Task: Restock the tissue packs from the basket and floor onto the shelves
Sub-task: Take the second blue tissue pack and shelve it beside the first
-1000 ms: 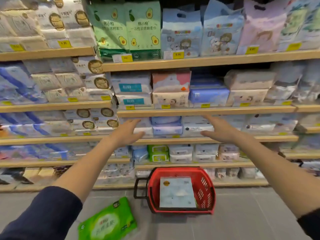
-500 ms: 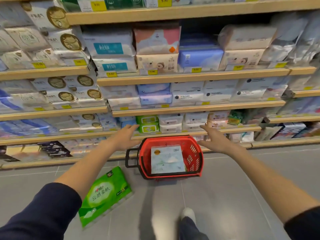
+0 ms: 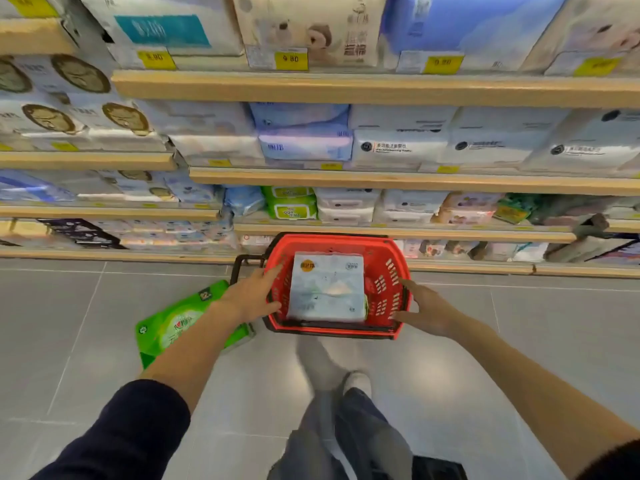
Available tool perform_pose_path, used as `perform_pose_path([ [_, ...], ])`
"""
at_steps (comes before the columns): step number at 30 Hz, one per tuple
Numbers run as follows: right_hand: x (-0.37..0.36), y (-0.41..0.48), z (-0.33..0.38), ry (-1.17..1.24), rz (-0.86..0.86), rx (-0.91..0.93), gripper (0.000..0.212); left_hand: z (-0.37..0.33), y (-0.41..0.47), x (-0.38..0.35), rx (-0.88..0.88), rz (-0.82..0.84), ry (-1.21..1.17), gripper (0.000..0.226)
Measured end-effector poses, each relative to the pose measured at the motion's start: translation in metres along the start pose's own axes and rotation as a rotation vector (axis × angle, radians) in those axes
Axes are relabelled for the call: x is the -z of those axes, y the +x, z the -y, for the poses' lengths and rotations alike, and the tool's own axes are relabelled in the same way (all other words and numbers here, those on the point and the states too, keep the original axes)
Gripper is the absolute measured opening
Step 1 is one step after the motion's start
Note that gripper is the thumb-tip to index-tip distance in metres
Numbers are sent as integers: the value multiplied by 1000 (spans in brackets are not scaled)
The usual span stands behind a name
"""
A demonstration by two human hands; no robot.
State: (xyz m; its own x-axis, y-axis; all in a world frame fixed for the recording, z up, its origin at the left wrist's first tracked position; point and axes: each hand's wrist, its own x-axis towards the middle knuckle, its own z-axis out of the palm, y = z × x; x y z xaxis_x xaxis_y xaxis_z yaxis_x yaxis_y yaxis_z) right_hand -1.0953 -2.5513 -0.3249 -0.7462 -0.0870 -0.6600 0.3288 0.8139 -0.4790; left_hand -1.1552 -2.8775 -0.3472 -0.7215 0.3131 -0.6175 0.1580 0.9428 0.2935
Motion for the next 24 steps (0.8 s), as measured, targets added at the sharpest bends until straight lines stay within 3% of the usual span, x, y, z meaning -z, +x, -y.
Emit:
perform_pose_path([
  [8,-43,120,-45,28,131,-48,80,35,105,-61,103,67,-74,83],
  [15,-99,250,-93,42,84,-92,91,90,223,-135,98,102,-154,87],
  [24,-172,365,-153,147,60,-23,100,146,328,-224,133,134,-317,103],
])
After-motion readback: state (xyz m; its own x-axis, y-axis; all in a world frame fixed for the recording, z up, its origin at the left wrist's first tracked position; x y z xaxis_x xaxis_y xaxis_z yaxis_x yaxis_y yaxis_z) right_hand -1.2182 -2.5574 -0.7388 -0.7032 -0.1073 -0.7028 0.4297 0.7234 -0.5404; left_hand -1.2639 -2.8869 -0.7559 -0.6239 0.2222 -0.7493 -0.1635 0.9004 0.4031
